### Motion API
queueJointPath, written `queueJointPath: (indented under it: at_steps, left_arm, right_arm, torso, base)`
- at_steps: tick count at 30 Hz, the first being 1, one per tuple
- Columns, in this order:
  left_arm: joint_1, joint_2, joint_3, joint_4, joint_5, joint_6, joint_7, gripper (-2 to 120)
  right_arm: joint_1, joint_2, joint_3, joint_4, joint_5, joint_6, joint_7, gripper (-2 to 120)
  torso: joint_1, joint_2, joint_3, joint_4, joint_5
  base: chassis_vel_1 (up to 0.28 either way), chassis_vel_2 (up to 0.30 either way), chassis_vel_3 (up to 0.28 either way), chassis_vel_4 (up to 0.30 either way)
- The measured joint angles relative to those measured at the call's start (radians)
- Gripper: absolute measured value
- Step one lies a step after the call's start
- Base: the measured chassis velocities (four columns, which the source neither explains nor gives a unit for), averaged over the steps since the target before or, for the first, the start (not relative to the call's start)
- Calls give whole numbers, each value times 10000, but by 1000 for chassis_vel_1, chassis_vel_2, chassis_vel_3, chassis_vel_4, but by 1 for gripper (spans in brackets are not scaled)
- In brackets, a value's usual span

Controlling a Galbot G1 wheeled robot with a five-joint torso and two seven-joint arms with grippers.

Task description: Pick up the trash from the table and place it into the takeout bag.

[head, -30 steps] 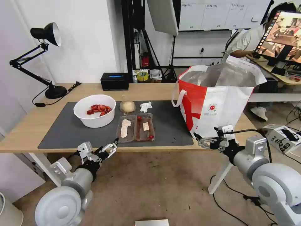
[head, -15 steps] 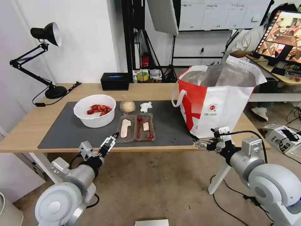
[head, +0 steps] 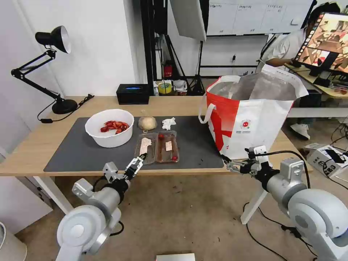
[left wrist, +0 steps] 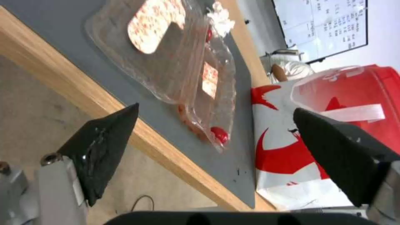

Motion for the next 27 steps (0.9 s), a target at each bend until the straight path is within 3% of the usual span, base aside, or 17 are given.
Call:
queueJointPath:
  at_steps: [10,27]
  left_arm:
    - [-729,-154,569,765,13,-15,-41,100]
    - [-1154,-292,808,1510,-31,-57,-71,100]
  right_arm:
    - [-139,-27,111,44,-11,-1,7,100]
    - [-285,58,138,58,-63,-4,11,100]
  torso:
    - [0,0,0,-1,0]
    - [-1,0,-1,0,-1]
  base:
    - [0,0,0,0]
    - [0,0,0,0]
